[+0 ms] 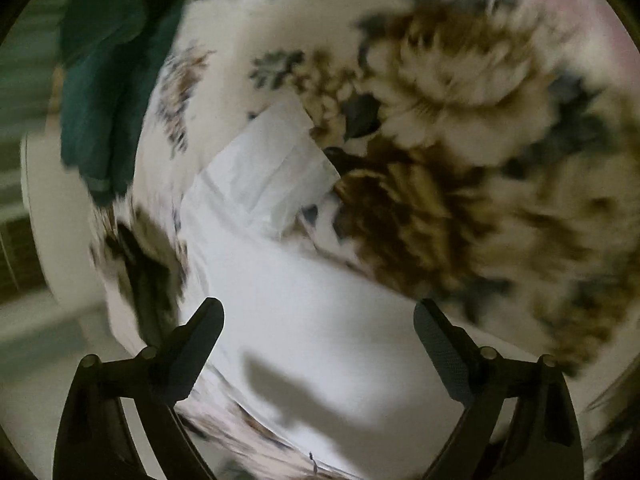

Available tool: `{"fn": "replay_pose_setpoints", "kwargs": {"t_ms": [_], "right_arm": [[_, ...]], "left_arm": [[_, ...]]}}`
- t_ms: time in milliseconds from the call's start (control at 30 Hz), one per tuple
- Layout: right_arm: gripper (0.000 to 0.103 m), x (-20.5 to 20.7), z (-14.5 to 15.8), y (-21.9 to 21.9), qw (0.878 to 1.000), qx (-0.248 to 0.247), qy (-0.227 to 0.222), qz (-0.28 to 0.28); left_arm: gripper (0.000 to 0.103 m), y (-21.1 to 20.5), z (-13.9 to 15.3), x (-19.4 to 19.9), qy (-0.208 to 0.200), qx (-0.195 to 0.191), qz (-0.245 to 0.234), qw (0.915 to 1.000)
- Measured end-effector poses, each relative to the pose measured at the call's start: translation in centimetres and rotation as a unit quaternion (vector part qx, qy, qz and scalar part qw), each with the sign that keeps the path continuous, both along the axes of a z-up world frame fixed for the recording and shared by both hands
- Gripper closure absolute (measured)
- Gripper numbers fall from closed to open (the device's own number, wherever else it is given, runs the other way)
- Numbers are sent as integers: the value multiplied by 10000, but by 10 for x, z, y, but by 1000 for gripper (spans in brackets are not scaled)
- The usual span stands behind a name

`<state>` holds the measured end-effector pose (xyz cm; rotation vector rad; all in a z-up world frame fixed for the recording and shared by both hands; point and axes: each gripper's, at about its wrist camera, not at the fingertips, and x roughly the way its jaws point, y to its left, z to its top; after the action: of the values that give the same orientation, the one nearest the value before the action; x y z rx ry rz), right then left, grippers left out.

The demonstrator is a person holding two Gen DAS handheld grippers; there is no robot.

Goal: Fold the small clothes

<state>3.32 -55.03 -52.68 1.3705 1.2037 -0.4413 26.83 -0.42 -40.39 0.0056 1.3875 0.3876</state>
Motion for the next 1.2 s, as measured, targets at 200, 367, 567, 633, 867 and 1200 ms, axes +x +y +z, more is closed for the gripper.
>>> {"fn": "replay_pose_setpoints", "kwargs": {"t_ms": [200,367,567,633,867,1200], "right_arm": [[26,50,-121,-2,9925,731,-273,-937],[82,87,-145,4,9899,275,-521,-1291],[95,172,-79,51,9779,-1890,-570,692],[95,212,-52,99,9439,-2642,-657,1871],[91,274,-65,293,7915,-2125,-700,5688],[47,288,-58,226,9192,-1299,-804,3629]], "left_arm": [[0,8,-88,16,454,-189,570,9972],[0,8,-120,19,463,-458,554,9963],[0,22,-118,15,86,-305,298,9991],[0,29,-115,12,-16,-173,185,9997],[0,79,-114,8,-101,55,190,9998],[0,125,-117,8,-143,-23,580,9982]]}}
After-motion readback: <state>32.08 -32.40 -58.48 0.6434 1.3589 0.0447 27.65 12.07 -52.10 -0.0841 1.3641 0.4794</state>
